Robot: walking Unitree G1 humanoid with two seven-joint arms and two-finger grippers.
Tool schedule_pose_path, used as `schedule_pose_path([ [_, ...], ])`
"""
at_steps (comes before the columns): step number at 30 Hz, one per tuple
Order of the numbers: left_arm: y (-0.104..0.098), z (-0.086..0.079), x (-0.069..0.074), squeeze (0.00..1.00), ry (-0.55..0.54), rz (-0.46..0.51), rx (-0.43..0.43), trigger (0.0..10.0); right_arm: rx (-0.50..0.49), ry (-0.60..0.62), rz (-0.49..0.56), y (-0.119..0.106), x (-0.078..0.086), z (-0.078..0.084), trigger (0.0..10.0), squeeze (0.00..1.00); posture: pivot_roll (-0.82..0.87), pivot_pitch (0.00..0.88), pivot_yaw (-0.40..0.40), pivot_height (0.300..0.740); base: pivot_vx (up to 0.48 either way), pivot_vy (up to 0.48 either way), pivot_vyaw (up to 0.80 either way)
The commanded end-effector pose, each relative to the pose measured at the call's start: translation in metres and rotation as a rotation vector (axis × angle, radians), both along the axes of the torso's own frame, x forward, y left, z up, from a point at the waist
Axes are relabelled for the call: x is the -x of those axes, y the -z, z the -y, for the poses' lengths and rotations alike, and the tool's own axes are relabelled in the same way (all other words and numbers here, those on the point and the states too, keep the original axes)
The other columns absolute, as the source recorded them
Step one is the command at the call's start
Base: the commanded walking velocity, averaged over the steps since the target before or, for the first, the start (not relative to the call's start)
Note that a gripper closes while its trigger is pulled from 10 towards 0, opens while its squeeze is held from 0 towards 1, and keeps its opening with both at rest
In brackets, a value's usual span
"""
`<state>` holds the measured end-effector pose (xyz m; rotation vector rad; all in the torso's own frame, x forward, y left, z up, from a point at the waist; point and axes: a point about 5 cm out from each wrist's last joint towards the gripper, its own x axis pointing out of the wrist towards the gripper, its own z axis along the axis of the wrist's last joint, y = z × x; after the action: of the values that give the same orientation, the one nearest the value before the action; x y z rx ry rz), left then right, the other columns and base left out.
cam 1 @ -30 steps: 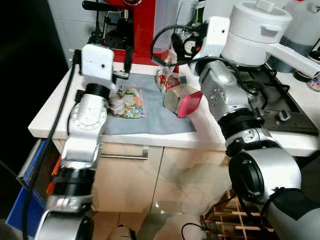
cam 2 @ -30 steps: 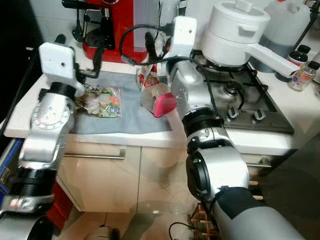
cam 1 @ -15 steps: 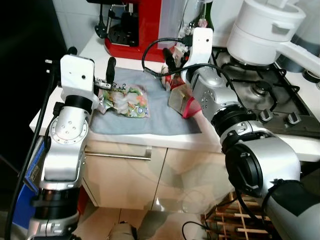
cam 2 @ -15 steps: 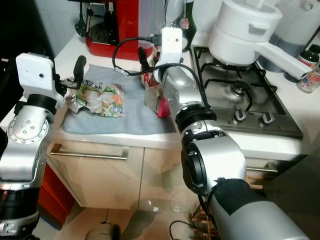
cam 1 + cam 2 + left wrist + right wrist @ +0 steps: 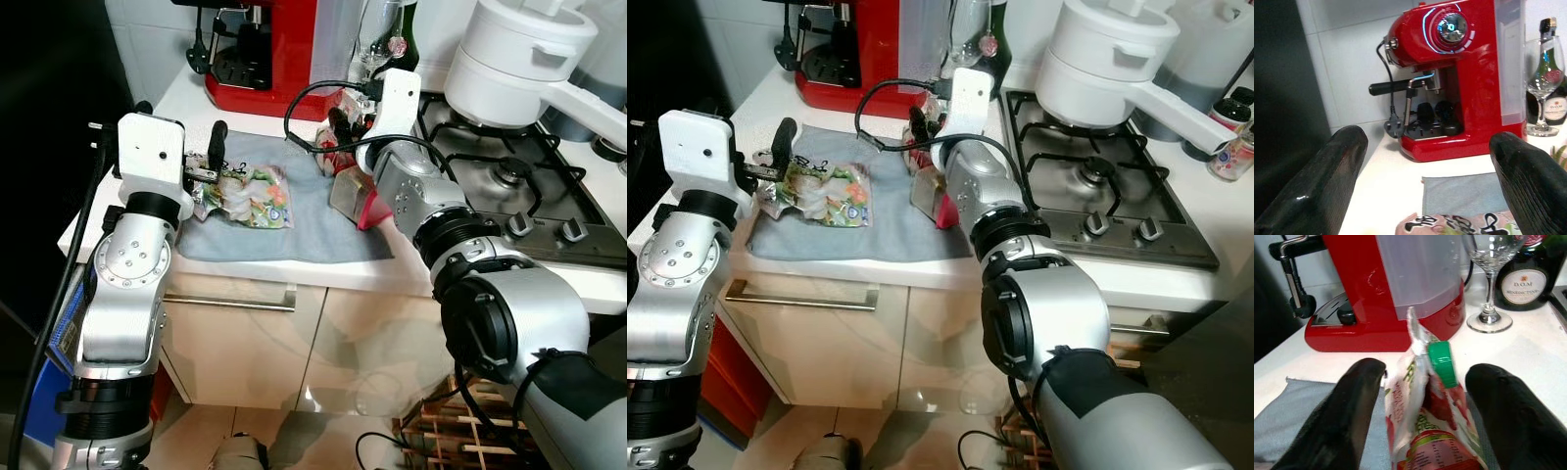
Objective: Restocking fridge
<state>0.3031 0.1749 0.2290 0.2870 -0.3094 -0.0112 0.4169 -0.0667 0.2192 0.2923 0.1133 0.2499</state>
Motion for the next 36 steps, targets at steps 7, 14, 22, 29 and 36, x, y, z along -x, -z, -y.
schedule_pose_path([
  [7, -0.003, 0.007, -0.002, 0.00, 0.039, -0.006, -0.004, 10.0, -0.036, -0.020, -0.007, -0.007, -0.001, -0.001, 0.0, 0.00, 0.21, 0.042, -0.066, 0.740, 0.000, 0.000, 0.00],
  [14, -0.004, 0.008, -0.003, 0.00, 0.043, -0.008, -0.008, 10.0, -0.031, -0.043, -0.007, -0.006, -0.001, -0.004, 0.0, 0.00, 0.21, 0.038, -0.068, 0.740, 0.000, 0.000, 0.00],
  [22, -0.002, 0.010, -0.004, 0.00, 0.048, -0.013, -0.004, 10.0, -0.022, -0.063, 0.018, -0.010, -0.001, -0.007, 0.0, 0.00, 0.20, 0.033, -0.071, 0.740, 0.000, 0.000, 0.00],
  [29, -0.003, 0.013, -0.007, 0.00, 0.062, -0.009, -0.005, 10.0, -0.038, -0.061, 0.066, -0.019, -0.002, -0.006, 0.0, 0.00, 0.20, 0.012, -0.067, 0.740, 0.000, 0.000, 0.00],
  [36, -0.005, 0.016, -0.011, 0.00, 0.070, 0.002, -0.007, 10.0, -0.011, -0.050, 0.214, -0.047, -0.004, -0.001, 0.0, 0.00, 0.19, 0.000, -0.068, 0.740, 0.000, 0.000, 0.00],
])
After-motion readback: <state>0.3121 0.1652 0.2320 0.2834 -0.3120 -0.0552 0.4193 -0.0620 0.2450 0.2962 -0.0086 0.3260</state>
